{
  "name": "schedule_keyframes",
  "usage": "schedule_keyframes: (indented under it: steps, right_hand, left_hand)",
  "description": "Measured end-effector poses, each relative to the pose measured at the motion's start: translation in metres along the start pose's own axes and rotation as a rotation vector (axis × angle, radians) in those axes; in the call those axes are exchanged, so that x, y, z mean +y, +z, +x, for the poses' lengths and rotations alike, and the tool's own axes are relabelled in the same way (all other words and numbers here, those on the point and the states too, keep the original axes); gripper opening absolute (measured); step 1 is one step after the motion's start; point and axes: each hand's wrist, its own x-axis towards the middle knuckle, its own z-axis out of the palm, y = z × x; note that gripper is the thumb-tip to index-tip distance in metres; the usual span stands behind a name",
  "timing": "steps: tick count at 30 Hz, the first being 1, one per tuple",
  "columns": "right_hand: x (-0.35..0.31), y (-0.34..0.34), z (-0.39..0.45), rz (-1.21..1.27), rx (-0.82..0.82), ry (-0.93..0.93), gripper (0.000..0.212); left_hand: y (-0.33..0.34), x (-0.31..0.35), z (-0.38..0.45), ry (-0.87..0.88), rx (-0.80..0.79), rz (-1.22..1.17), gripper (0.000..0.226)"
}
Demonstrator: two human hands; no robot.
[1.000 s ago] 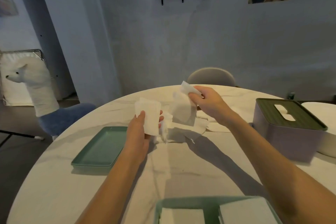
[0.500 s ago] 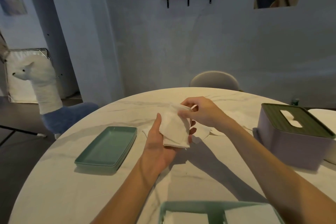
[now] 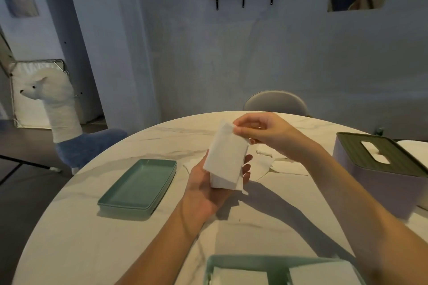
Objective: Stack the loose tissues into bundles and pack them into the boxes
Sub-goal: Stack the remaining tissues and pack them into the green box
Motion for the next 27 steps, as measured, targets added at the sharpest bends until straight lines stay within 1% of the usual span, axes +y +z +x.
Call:
schedule_keyframes:
  steps: [2,4,5,7,9,11,12,13,15,16,17,18,19,22,24,27]
  right_hand:
    - [0.006,0.004,0.002,-0.17,-0.012,0.056,0.02]
    - [0.014,0.009,0.006,-0.392,0.059,0.051,0.016]
    - [0.017,0.011,0.008,-0.45,0.104,0.043,0.017]
    - [0.02,0.012,0.009,-0.463,0.131,0.069,0.032]
    - [0.018,0.01,0.006,-0.434,0.049,0.119,0.044]
    - [0.014,0.008,-0.005,-0.403,-0.038,0.127,0.043]
    - [0.014,0.007,-0.01,-0.384,-0.048,0.123,0.04]
    - [0.016,0.005,-0.017,-0.363,-0.038,0.119,0.035]
    - [0.026,0.002,-0.029,-0.311,0.03,0.127,0.026]
    - [0.031,0.002,-0.036,-0.269,0.083,0.14,0.025]
    - [0.037,0.004,-0.044,-0.223,0.144,0.156,0.025]
    - [0.043,0.007,-0.055,-0.163,0.204,0.163,0.026]
    - [0.048,0.01,-0.065,-0.102,0.242,0.157,0.026]
    - [0.06,0.024,-0.093,0.18,0.268,0.102,0.029]
    - [0.064,0.027,-0.102,0.276,0.308,0.119,0.034]
    - [0.064,0.035,-0.109,0.598,0.316,0.191,0.05]
  left_hand:
    - [0.0,0.0,-0.001,-0.005,-0.006,0.021,0.061]
    - [0.001,0.0,-0.004,-0.019,-0.01,0.041,0.07]
    - [0.0,0.0,-0.004,-0.021,-0.022,0.069,0.072]
    - [-0.001,-0.002,-0.006,0.003,-0.048,0.188,0.067]
    - [-0.005,-0.003,-0.005,0.04,-0.054,0.376,0.057]
    - [-0.007,-0.002,-0.005,0.045,-0.111,0.509,0.057]
    - [-0.006,-0.002,-0.005,0.06,-0.122,0.582,0.055]
    - [-0.005,-0.003,-0.004,0.114,-0.084,0.706,0.051]
    - [-0.006,-0.004,0.0,0.304,0.067,1.046,0.039]
    - [-0.008,-0.005,0.002,0.411,0.123,1.144,0.034]
    - [-0.011,-0.005,0.004,0.492,0.134,1.165,0.03]
    - [-0.014,-0.007,0.004,0.54,0.111,1.155,0.028]
    - [-0.017,-0.009,0.003,0.554,0.07,1.128,0.027]
    - [-0.015,-0.027,-0.004,0.483,-0.069,0.989,0.027]
    - [-0.004,-0.038,-0.009,0.466,-0.058,0.955,0.026]
    - [0.007,-0.047,-0.01,0.461,0.045,0.886,0.025]
